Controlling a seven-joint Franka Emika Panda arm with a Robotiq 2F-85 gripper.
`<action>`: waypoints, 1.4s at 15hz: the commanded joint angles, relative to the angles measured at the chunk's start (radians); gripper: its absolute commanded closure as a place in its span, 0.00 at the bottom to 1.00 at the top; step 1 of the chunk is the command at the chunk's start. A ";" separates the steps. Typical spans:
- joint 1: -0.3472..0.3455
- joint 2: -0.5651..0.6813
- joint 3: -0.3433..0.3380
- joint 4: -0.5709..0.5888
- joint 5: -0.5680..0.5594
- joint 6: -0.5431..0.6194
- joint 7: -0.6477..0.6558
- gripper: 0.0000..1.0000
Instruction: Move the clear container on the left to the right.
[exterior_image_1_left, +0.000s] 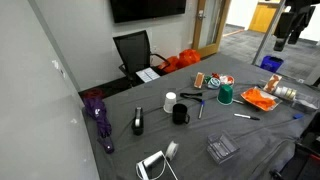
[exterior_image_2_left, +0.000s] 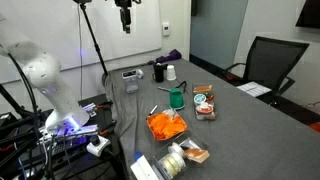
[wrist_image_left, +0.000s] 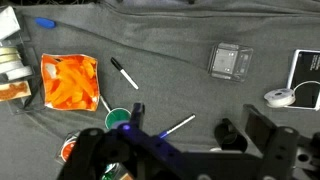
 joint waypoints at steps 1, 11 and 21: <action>0.007 0.001 -0.005 0.003 -0.002 -0.002 0.002 0.00; 0.007 0.001 -0.005 0.003 -0.002 -0.002 0.002 0.00; 0.017 0.026 0.001 -0.039 -0.019 0.066 -0.031 0.00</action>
